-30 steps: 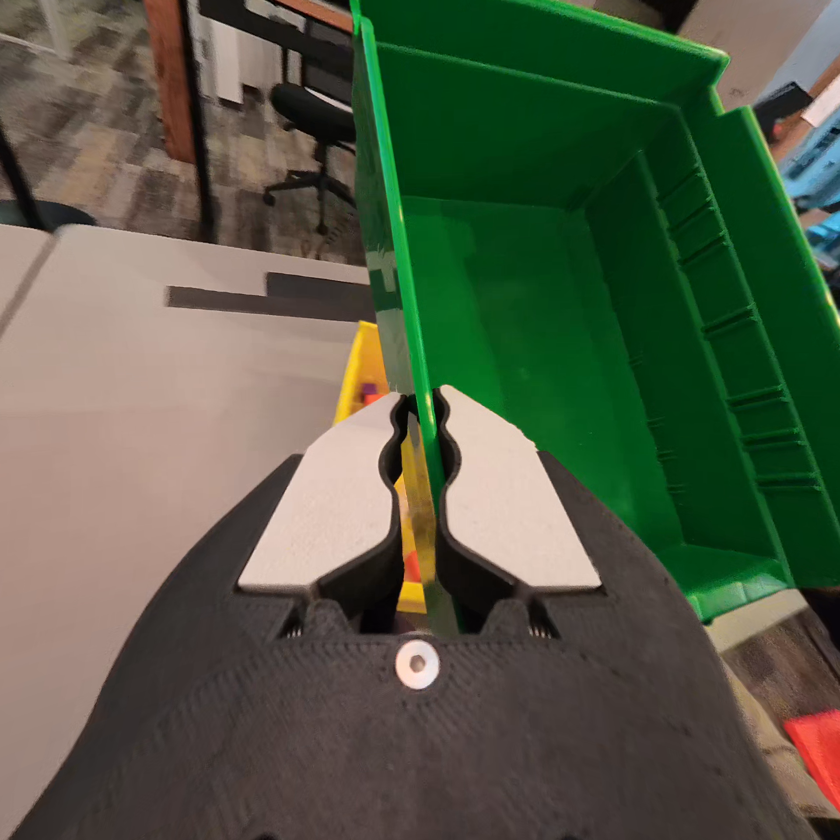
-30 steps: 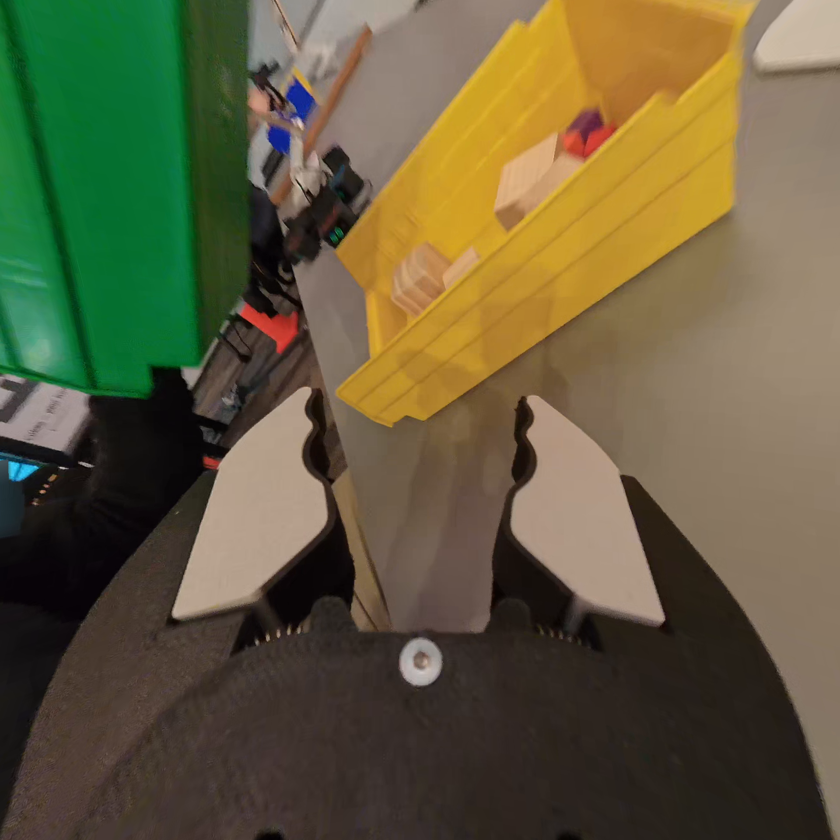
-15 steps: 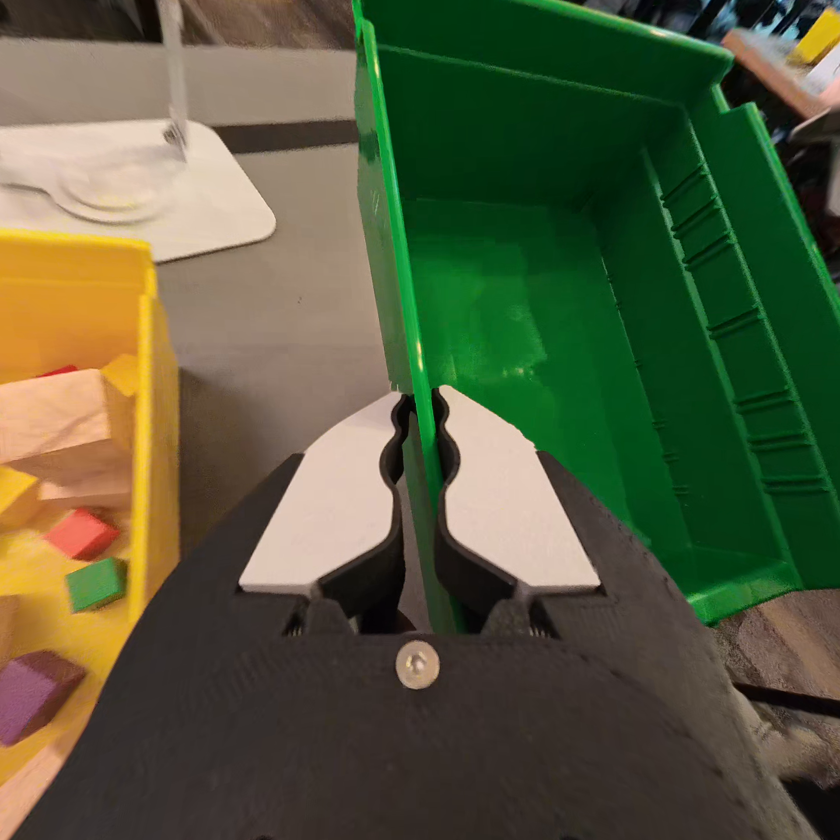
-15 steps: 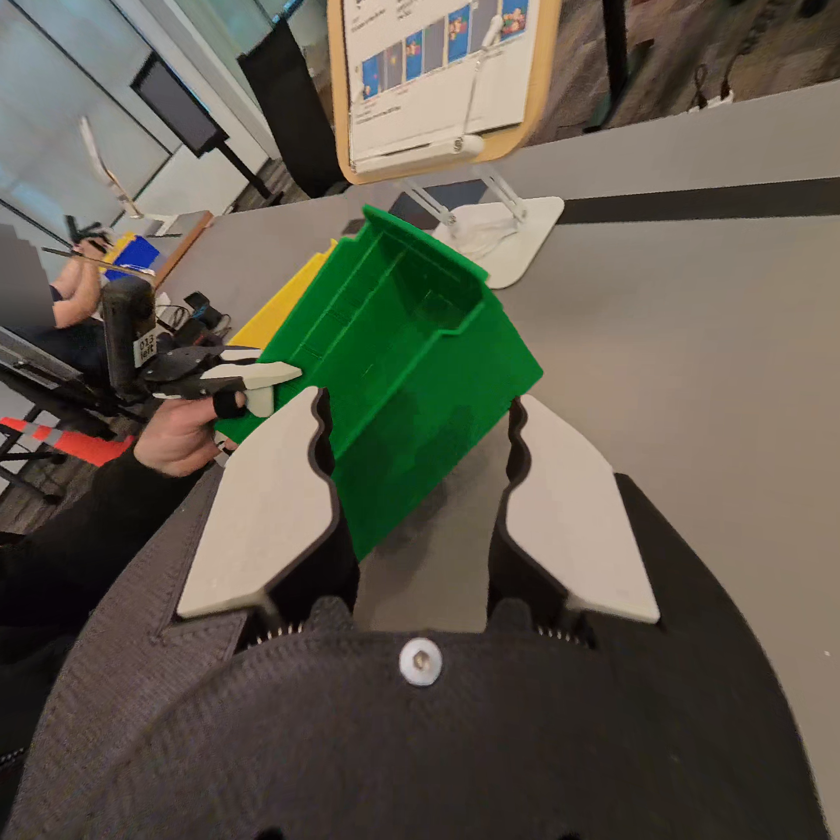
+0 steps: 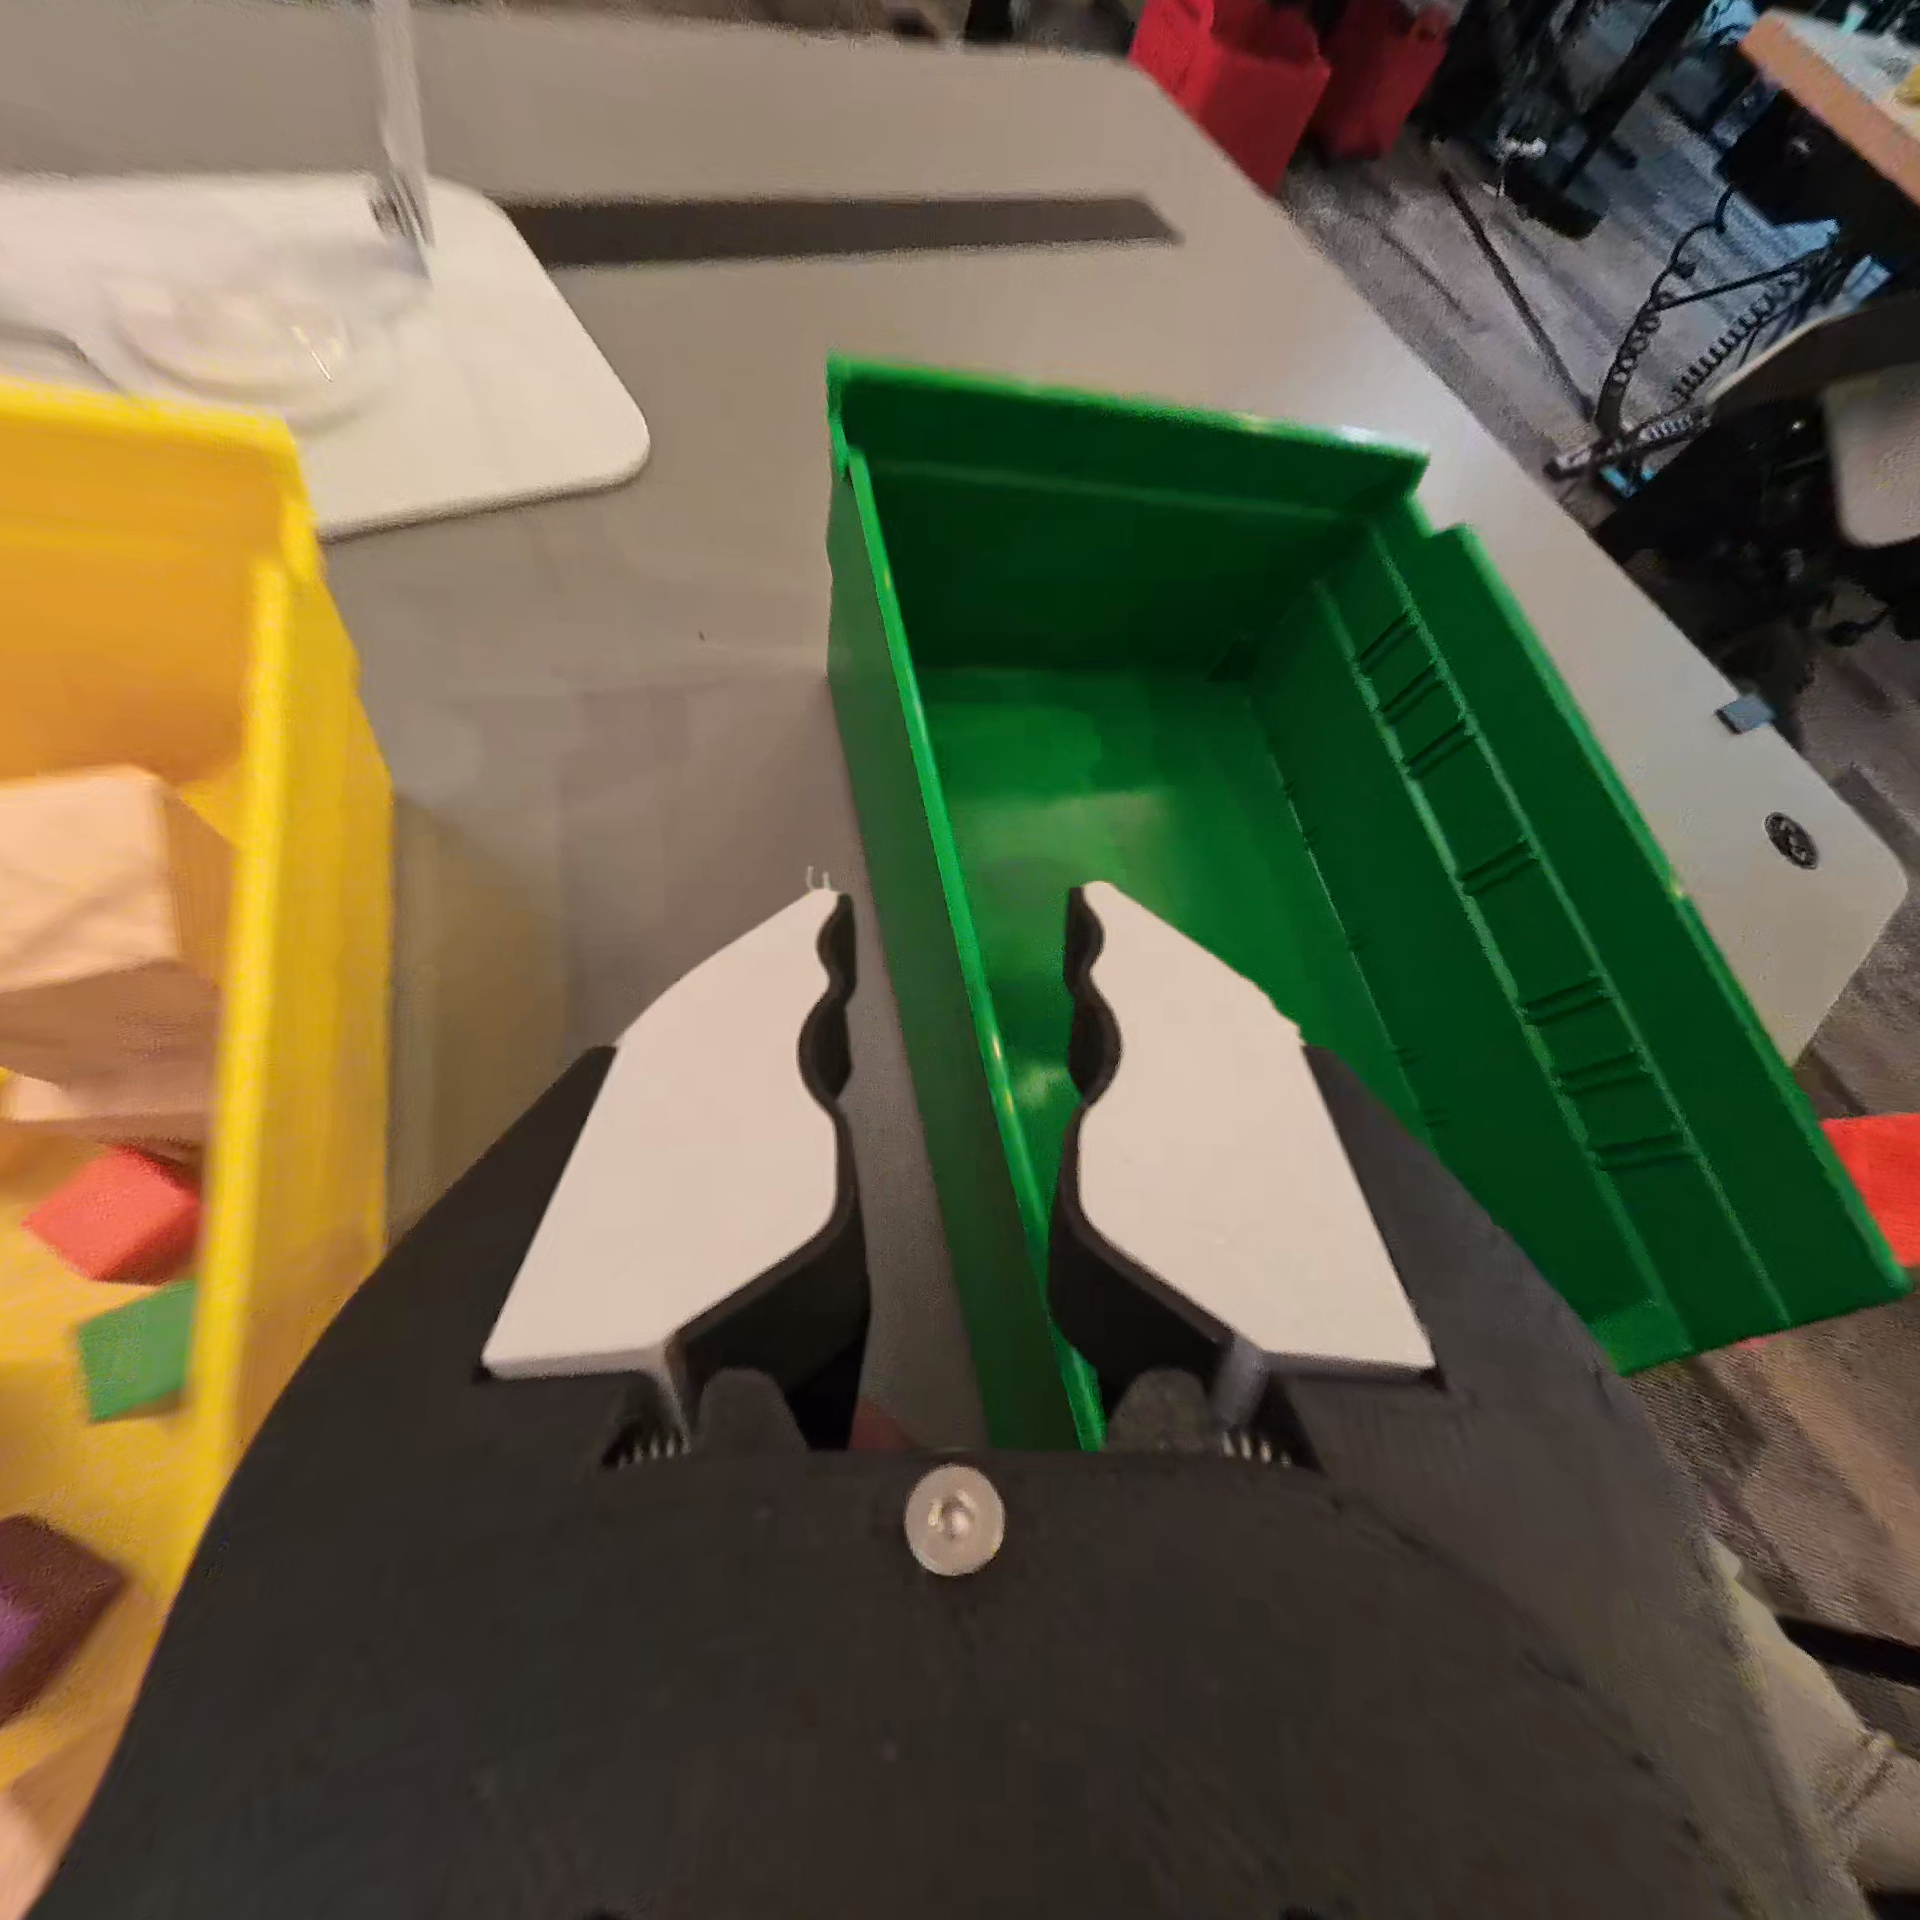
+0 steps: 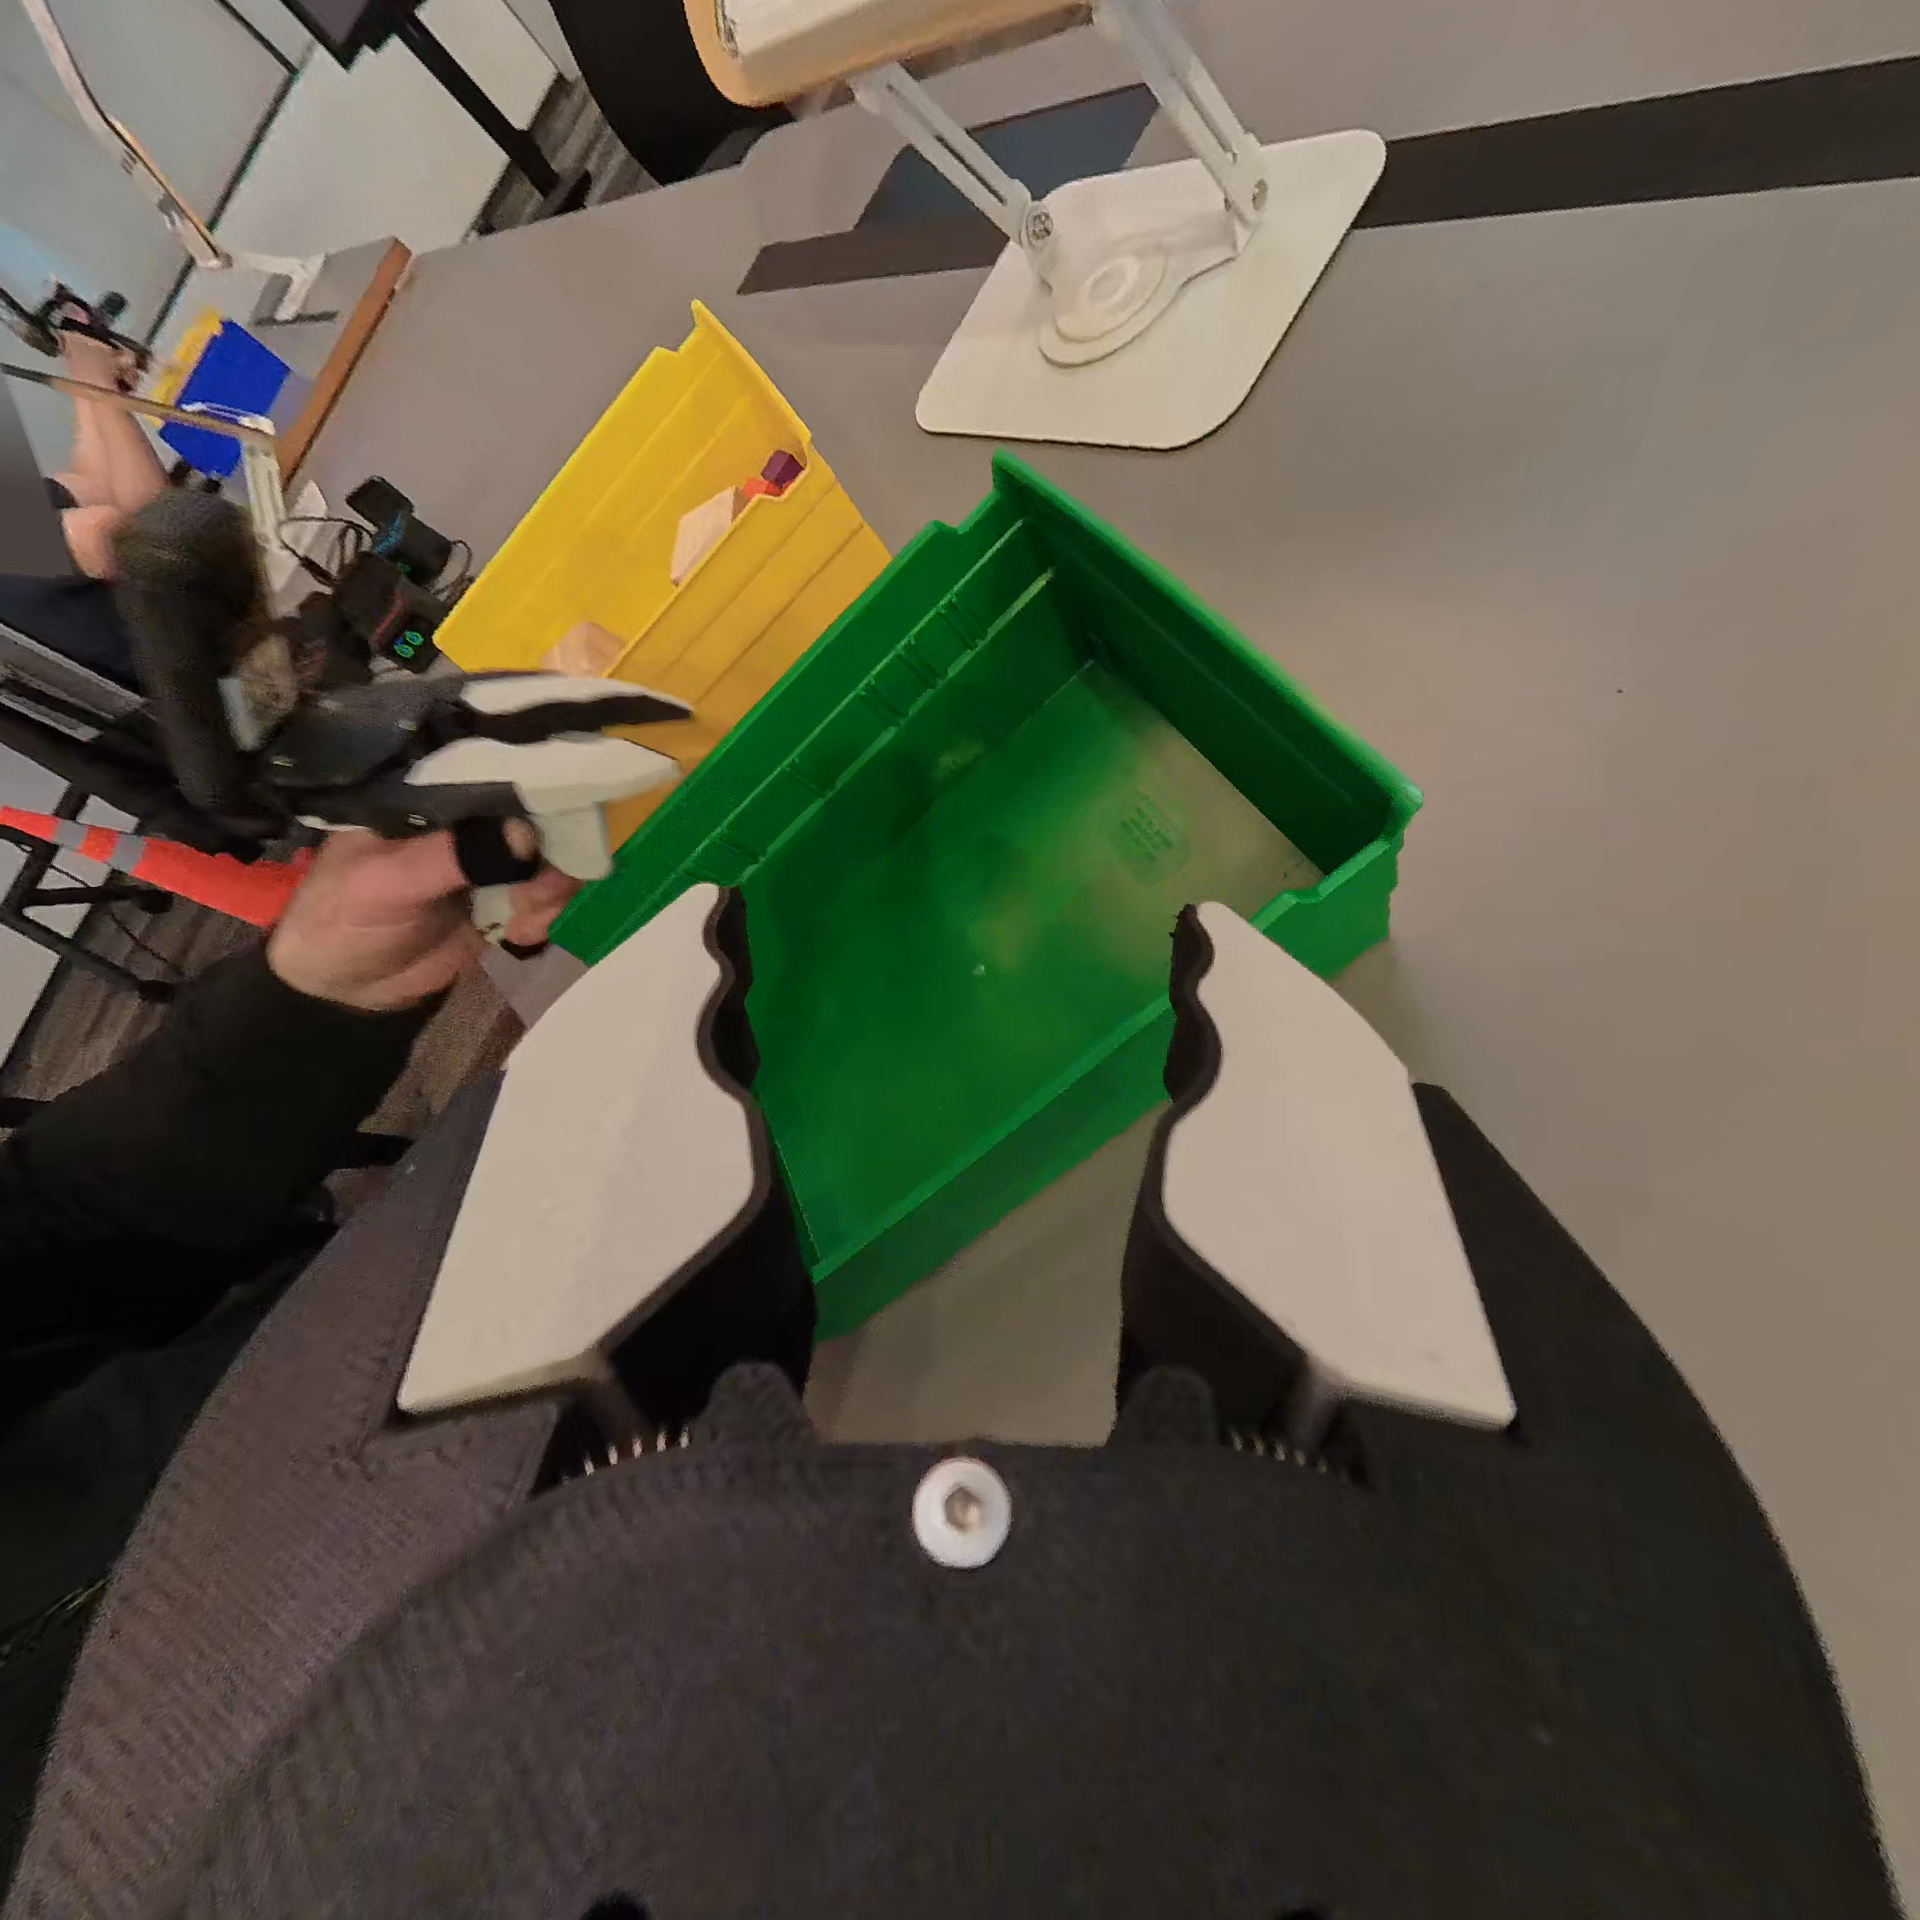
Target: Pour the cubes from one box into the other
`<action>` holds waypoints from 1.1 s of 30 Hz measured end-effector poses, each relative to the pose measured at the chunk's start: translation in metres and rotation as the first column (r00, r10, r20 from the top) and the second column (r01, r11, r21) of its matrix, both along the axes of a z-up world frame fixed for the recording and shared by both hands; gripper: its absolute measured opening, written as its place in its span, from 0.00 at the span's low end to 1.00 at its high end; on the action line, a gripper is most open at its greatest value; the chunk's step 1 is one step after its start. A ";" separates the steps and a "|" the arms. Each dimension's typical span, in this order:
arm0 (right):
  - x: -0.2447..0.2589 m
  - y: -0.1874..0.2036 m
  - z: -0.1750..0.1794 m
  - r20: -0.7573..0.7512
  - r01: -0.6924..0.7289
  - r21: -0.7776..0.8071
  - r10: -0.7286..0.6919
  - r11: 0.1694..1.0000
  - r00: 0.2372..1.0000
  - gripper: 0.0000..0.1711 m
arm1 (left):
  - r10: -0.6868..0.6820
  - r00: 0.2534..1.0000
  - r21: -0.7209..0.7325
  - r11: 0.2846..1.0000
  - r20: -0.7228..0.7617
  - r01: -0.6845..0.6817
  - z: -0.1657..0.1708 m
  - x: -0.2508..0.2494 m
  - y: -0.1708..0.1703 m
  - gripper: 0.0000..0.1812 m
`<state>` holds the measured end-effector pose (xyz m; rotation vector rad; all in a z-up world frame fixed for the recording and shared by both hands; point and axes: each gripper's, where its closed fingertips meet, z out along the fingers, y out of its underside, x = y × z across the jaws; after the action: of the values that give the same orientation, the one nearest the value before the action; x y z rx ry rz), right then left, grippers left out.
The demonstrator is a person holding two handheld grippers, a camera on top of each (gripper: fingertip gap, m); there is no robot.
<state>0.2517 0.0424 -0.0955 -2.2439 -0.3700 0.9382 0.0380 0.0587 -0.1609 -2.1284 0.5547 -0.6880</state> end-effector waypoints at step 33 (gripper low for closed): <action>-0.056 -0.005 -0.023 0.076 -0.129 -0.041 0.132 0.991 0.988 0.39 | 0.433 0.816 0.159 0.901 -0.383 -0.403 -0.015 -0.360 0.078 0.26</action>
<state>0.1956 0.0379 -0.1180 -2.3167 -0.5457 0.9318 -0.3216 0.1369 -0.1761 -2.2312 0.2968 0.0342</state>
